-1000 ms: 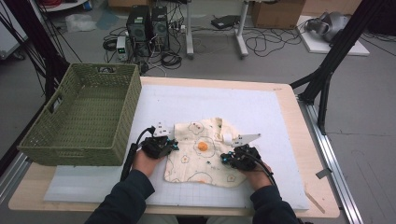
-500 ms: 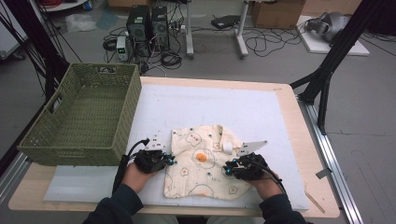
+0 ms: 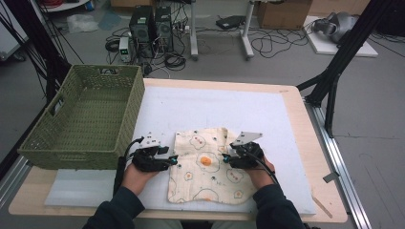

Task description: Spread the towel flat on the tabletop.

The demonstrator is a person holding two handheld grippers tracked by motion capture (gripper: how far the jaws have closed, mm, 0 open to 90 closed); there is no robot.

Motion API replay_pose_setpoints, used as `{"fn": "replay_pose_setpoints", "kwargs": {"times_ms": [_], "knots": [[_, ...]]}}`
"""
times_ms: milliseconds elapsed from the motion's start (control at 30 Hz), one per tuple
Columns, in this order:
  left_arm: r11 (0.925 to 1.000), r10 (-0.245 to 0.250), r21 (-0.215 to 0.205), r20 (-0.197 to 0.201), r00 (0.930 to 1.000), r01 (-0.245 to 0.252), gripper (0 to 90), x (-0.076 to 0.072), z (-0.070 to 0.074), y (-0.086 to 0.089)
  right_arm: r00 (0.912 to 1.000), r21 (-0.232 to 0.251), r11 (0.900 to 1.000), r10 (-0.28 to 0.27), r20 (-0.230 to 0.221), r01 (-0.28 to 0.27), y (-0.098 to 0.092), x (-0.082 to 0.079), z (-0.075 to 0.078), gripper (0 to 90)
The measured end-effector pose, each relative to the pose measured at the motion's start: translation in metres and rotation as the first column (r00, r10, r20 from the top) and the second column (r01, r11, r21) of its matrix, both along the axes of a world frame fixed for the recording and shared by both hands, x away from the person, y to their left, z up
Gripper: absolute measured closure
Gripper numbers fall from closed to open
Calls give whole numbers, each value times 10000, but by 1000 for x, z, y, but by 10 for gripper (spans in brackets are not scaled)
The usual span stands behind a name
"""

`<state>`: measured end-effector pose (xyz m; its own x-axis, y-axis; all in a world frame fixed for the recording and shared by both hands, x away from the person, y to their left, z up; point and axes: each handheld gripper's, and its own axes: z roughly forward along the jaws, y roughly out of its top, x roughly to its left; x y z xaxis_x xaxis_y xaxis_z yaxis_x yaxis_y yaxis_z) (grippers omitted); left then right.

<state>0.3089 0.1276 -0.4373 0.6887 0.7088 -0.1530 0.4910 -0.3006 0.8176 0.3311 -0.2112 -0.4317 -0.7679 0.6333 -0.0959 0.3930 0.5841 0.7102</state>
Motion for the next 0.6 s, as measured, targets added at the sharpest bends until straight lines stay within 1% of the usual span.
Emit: {"fn": "replay_pose_setpoints", "kwargs": {"times_ms": [100,133,167,300,333,367,400,467,500,533,567,600], "knots": [[9999,44,-134,195,9998,-41,460,1,1,3,10000,-443,9990,-75,14,75,5,7,-6,561],[9999,44,-134,195,9998,-41,460,1,1,3,10000,-410,9991,-78,-9,77,4,10,-7,582],[9998,69,-184,347,9994,-63,460,1,1,4,9999,-337,9994,-114,-64,112,4,11,-7,614],[9993,141,-353,576,9982,-121,456,2,2,5,9998,-296,9995,-145,-119,142,1,14,-7,727],[9992,126,-399,621,9980,-102,454,2,2,6,9996,-202,9996,-208,-208,204,-1,15,-7,763],[9990,132,-425,667,9977,-104,452,2,2,6,9987,16,9995,-299,-411,300,-2,16,-7,815],[9990,152,-430,707,9974,-122,450,2,2,6,9985,112,9993,-341,-435,346,-4,16,-7,836],[9988,158,-464,709,9974,-125,445,2,1,7,9973,479,9974,-519,-521,544,-9,18,-4,847],[9988,158,-464,709,9974,-125,442,2,1,7,9973,479,9974,-519,-521,544,-9,18,-4,847],[9990,138,-445,696,9975,-107,441,2,1,7,9961,947,9921,-785,-394,819,-17,19,1,850],[9990,149,-442,685,9975,-119,440,2,0,7,9949,1141,9885,-977,-235,997,-22,20,4,850],[9989,178,-453,687,9975,-148,438,3,0,7,9924,1340,9833,-1219,-182,1233,-27,21,7,849]]}}
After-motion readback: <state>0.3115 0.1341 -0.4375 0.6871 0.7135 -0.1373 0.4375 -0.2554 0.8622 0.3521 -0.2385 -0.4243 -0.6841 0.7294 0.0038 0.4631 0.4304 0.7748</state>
